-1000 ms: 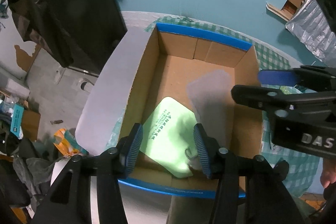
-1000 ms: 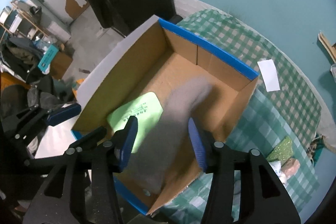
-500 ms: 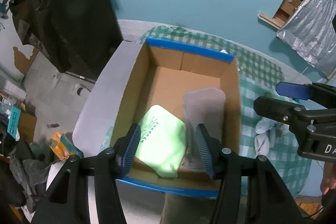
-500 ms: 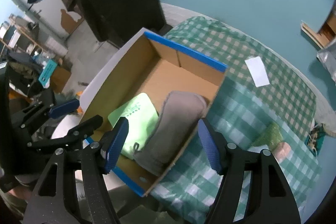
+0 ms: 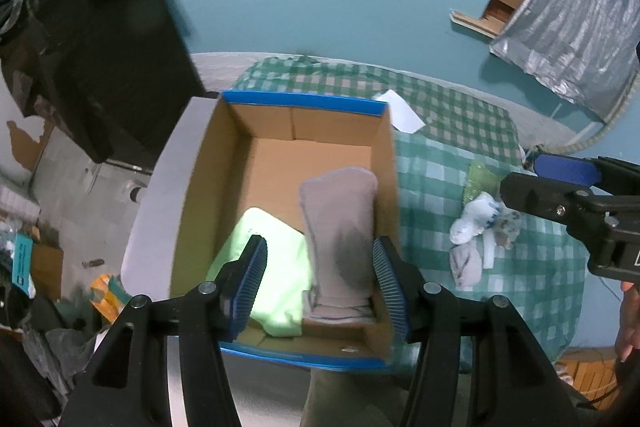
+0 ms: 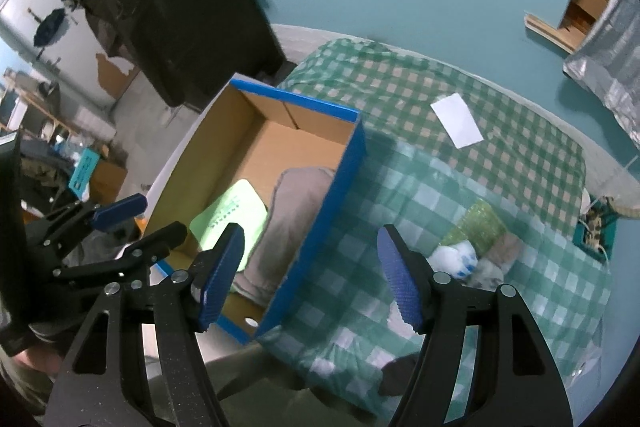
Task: Organize soft objects
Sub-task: 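Withdraw both tools from the box back over the remaining socks, then grasp the pink-and-white wrapped bundle with the right tool while the left tool approaches the grey sock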
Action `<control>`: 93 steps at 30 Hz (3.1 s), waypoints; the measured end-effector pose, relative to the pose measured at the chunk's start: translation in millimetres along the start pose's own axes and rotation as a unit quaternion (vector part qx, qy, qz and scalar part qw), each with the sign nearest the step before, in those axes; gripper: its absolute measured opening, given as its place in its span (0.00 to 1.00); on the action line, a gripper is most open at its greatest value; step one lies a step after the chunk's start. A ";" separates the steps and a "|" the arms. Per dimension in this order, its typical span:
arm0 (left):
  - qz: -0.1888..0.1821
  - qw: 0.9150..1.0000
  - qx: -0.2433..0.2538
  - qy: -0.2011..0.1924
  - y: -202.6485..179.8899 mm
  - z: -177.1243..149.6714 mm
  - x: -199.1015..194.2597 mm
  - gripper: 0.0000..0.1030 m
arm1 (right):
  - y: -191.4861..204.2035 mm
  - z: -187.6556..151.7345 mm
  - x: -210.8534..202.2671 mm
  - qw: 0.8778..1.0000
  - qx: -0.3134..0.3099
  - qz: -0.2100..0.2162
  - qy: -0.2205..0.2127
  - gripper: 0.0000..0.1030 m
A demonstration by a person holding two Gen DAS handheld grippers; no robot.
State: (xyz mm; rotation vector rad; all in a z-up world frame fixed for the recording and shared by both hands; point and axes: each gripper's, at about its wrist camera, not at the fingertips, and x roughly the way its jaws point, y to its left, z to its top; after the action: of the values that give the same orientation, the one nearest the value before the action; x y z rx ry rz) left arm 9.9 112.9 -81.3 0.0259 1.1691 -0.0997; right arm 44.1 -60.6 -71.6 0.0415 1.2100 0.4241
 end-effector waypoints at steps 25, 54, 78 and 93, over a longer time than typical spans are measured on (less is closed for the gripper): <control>-0.047 0.994 0.099 0.000 -102.7 12.0 -1.2 0.60 | -100.8 -57.8 -57.6 0.992 0.110 -0.056 -0.026 0.68; -0.046 0.991 0.101 0.075 -157.1 -17.6 56.1 0.70 | -181.0 -119.2 -26.0 0.983 0.163 -0.080 0.012 0.68; -0.035 0.996 0.041 0.065 -167.3 -30.4 124.7 0.72 | -217.8 -93.5 95.6 0.987 0.123 -0.082 0.062 0.68; -0.081 0.990 0.026 0.110 -174.3 -37.2 145.8 0.78 | -217.4 -98.6 121.6 0.988 0.095 -0.085 0.090 0.33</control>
State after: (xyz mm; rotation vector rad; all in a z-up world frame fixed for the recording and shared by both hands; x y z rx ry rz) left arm 16.2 -67.4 -224.4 -0.0123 1.3876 -0.2755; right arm 52.9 -238.6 -271.6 0.0646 1.4184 0.1641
